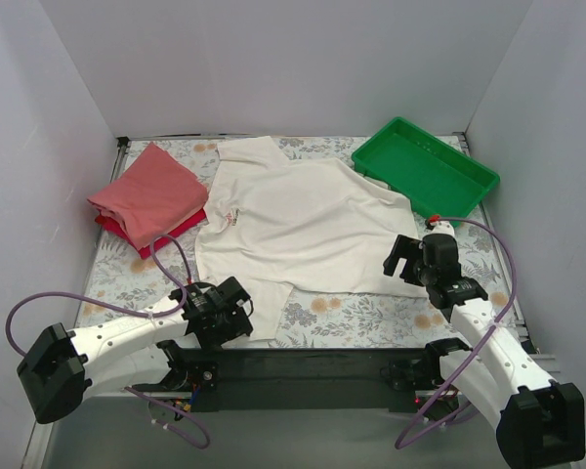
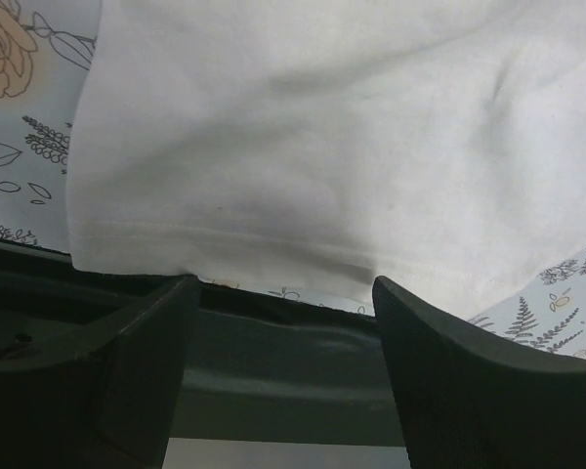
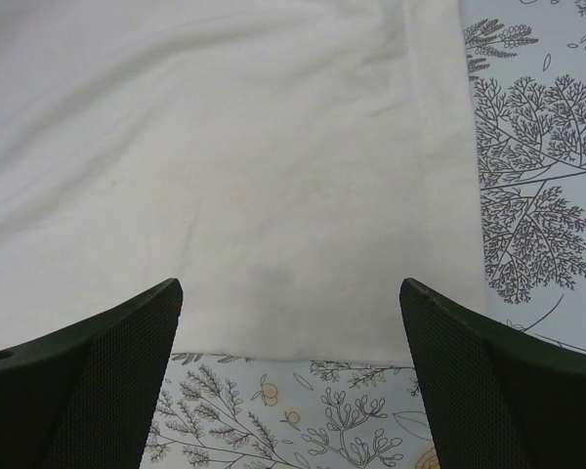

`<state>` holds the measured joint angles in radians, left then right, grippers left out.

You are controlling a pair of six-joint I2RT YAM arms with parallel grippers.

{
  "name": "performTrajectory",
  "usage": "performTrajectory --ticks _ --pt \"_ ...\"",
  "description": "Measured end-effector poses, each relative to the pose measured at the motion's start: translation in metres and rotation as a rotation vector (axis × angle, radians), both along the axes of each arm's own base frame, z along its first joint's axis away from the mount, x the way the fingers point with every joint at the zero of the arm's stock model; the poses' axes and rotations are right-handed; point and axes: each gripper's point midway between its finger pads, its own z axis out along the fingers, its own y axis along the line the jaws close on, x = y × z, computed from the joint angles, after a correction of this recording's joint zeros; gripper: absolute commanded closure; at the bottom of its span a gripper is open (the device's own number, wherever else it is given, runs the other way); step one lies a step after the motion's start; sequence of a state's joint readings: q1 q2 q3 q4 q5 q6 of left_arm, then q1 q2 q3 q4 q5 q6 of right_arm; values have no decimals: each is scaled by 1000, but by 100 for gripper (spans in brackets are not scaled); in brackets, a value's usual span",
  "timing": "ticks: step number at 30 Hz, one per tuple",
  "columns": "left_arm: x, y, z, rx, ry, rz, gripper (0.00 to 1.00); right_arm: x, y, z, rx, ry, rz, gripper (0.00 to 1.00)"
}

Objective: Fold and stack the t-shirts
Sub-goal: Fold the tshirt

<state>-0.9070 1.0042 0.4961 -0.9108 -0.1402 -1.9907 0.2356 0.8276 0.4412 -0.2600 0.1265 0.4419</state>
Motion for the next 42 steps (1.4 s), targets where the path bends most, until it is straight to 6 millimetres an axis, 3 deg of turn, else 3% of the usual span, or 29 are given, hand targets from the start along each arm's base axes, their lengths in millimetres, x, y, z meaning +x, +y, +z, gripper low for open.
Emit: performTrajectory --ticks 9,16,23,28,37,39,42 --pt "-5 12 -6 52 20 4 61 -5 0 2 31 -23 -18 2" --pt "-9 18 -8 93 46 -3 76 -20 -4 -5 43 -11 -36 2" --pt "-8 16 -8 98 54 -1 76 -29 -6 -9 40 6 -33 2" --pt "-7 16 -5 96 48 0 70 -31 -6 -11 36 17 -31 2" --pt "19 11 13 90 -69 27 59 -35 -8 -15 14 40 -19 2" --pt "20 11 10 104 -63 29 59 -35 -8 -17 11 47 -18 2" --pt "22 15 1 141 -36 47 67 -36 -8 -20 5 60 -16 2"
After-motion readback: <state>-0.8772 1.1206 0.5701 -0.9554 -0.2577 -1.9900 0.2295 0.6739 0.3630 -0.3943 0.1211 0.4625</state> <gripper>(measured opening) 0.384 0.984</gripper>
